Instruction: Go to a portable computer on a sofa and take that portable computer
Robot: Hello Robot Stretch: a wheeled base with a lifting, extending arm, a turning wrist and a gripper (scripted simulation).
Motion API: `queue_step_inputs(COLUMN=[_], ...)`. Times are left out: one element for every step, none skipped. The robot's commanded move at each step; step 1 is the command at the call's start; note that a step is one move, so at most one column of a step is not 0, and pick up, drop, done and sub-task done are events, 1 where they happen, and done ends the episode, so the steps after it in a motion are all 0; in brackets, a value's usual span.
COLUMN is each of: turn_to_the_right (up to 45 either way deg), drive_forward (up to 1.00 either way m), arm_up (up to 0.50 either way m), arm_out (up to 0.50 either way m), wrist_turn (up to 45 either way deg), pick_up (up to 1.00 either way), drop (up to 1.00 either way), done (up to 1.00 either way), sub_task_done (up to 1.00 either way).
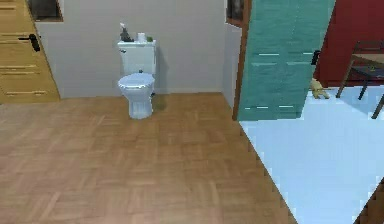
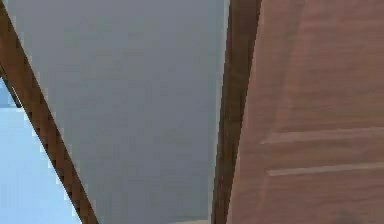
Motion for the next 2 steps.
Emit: queue_step_inputs(turn_to_the_right=[-45.0, -3.0], drive_forward=[0.00, 0.00], arm_up=[0.00, 0.00], arm_out=[0.00, 0.00], wrist_turn=[0.0, 0.0], pick_up=[0.00, 0.00], drop=[0.00, 0.00], done=[0.00, 0.00], sub_task_done=[0.00, 0.00])
